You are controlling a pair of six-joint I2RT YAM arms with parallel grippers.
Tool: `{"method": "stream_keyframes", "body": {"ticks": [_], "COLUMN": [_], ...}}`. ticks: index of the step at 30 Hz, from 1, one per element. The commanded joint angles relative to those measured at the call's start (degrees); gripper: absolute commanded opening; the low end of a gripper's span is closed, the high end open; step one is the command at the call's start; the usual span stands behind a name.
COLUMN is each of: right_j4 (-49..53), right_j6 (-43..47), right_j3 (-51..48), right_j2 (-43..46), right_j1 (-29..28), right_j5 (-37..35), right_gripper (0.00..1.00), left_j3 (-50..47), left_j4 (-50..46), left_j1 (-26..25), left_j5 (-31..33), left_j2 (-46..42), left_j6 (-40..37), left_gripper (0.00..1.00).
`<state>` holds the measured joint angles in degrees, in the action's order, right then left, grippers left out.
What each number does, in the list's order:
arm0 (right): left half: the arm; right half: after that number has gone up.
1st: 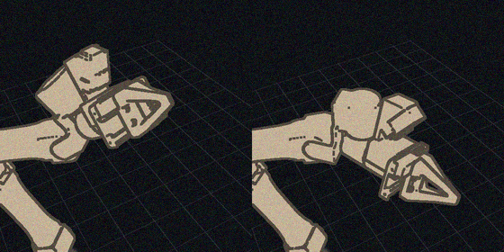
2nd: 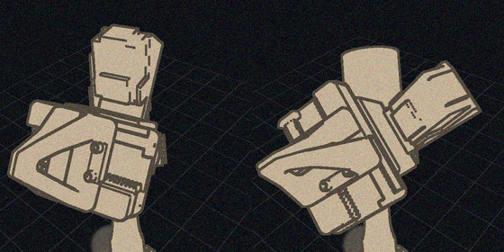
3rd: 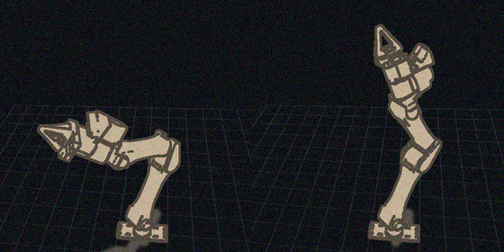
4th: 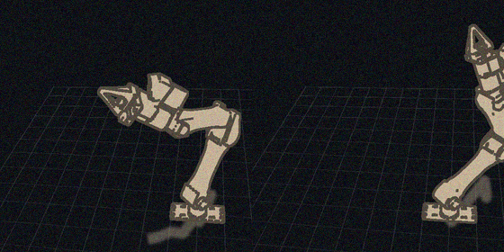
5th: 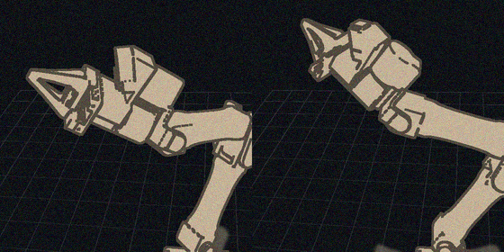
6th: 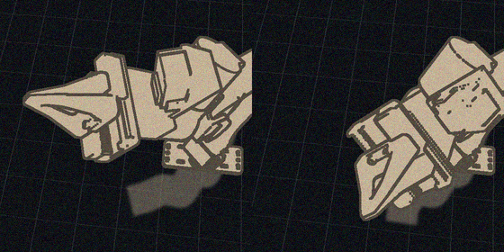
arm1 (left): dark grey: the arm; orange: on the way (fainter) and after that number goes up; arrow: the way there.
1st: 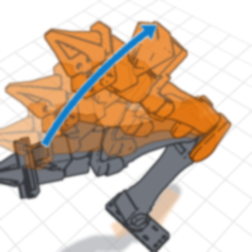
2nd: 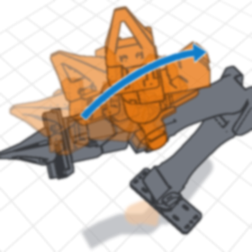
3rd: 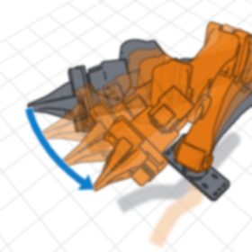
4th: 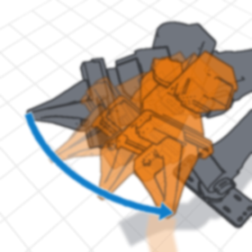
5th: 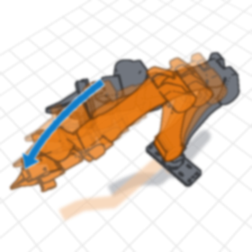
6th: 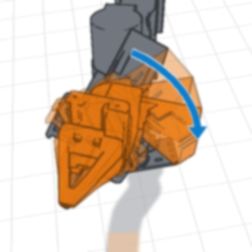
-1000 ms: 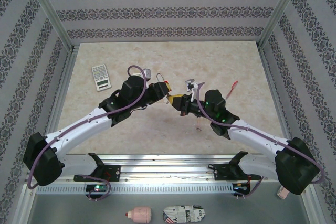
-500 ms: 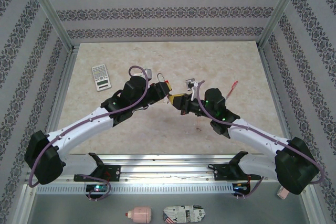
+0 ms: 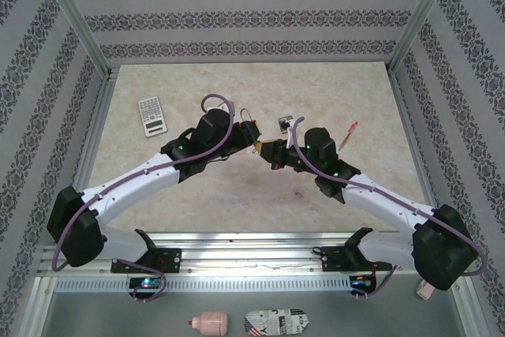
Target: Unlock with the key
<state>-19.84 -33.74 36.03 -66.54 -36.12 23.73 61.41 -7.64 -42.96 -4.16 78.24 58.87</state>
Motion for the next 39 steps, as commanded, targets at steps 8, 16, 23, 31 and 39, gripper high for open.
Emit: {"method": "stream_keyframes", "body": {"ticks": [8, 16, 23, 31, 39], "right_j4": [-7.86, -12.02, -21.49, -32.18, -37.21], "right_j6": [5.82, 2.00, -6.19, -15.74, -21.73], "right_j3": [8.52, 6.39, 3.25, 4.69, 7.44], "right_j2": [0.43, 1.59, 1.57, -0.68, -4.50], "right_j1": [-1.48, 1.62, 4.65, 8.16, 9.93], "right_j5": [0.12, 0.74, 6.67, 12.41, 15.51], "right_gripper": [0.00, 0.00, 0.00, 0.00, 0.00], "left_j3": [3.68, 1.68, -4.14, -8.42, -12.42], "left_j4": [-8.71, -1.91, 16.41, 32.85, 48.88], "left_j1": [-6.38, -7.04, -6.10, -2.41, -0.28], "left_j5": [-6.26, -8.59, -14.00, -25.60, -35.56], "left_j2": [5.22, 5.18, 0.22, -2.61, -3.07], "left_j6": [-2.21, -2.08, -5.96, -7.88, -4.19], "left_gripper": [0.00, 0.00, 0.00, 0.00, 0.00]}}
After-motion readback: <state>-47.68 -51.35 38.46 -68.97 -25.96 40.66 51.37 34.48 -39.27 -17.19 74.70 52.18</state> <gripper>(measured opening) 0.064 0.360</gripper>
